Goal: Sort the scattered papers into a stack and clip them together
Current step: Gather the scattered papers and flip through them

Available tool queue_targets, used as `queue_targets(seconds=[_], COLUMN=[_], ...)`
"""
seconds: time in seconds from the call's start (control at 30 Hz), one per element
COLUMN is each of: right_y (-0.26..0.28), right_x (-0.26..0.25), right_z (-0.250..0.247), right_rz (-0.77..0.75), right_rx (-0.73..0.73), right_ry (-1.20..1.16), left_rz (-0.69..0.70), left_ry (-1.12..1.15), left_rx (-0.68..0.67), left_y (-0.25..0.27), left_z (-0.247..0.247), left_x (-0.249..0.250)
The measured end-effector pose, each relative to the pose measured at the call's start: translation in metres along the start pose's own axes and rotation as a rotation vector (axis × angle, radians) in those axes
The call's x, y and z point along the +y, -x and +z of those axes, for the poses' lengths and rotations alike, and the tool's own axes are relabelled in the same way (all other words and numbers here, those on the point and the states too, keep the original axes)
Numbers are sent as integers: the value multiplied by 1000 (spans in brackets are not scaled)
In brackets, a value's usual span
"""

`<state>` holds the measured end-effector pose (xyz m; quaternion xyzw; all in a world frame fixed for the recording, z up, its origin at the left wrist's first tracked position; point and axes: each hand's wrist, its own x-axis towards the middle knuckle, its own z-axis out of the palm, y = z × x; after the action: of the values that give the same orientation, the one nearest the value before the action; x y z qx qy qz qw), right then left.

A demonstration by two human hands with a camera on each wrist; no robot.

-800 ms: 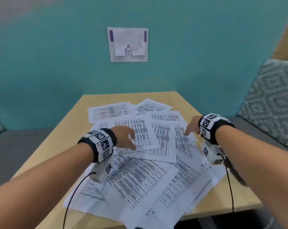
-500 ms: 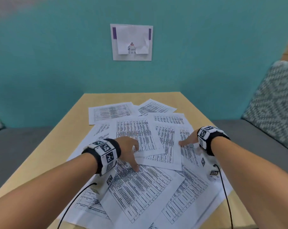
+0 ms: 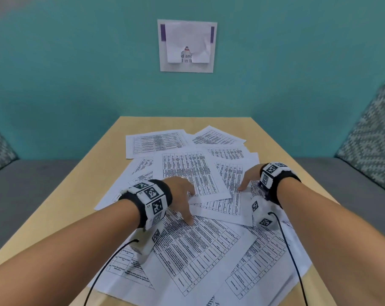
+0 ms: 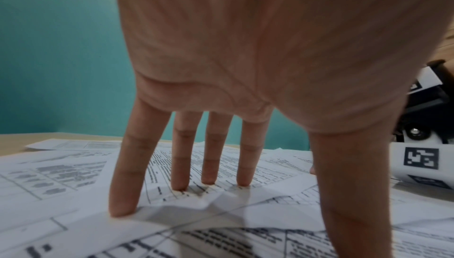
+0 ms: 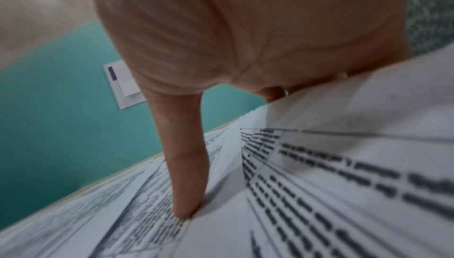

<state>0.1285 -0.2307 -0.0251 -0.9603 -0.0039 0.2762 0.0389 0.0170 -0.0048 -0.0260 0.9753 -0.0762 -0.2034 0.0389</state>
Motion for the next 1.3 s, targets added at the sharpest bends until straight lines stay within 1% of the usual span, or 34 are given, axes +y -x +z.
queue_targets(seconds=[0.1, 0.3, 0.4, 0.57, 0.73, 0.77, 0.83, 0.93, 1.0, 1.07, 1.13, 1.2, 1.3], right_y=[3, 5, 17, 21, 20, 20, 24, 20, 16, 17, 19, 21, 26], right_x=[2, 2, 3, 7, 10, 10, 10, 14, 16, 17, 21, 26, 34], right_z=[-3, -4, -10, -9, -1, 0, 1, 4, 6, 5, 2, -3, -13], right_rz=[18, -3, -18, -11, 47, 65, 91, 105, 107, 121, 129, 117, 72], right_rx=[-24, 75, 100, 91, 127, 139, 160, 234, 297, 351, 434, 523, 662], right_ry=[-27, -25, -42, -194, -508, -542, -502, -497, -538, -583, -681, -776, -888], left_rz=[-3, 1, 3, 12, 95, 110, 134, 162, 162, 110, 29, -23, -56], left_ry=[4, 14, 28, 40, -113, -119, -80, -16, -16, -33, -46, -44, 63], left_rx=[-4, -9, -18, -40, -53, -65, -83, -69, -12, 55, 79, 72, 29], left_y=[1, 4, 6, 9, 8, 6, 2, 0, 2, 4, 5, 5, 5], left_z=[-1, 0, 1, 2, 4, 5, 7, 9, 10, 9, 8, 7, 7], left_x=[1, 2, 3, 8, 28, 31, 35, 37, 37, 37, 35, 33, 29])
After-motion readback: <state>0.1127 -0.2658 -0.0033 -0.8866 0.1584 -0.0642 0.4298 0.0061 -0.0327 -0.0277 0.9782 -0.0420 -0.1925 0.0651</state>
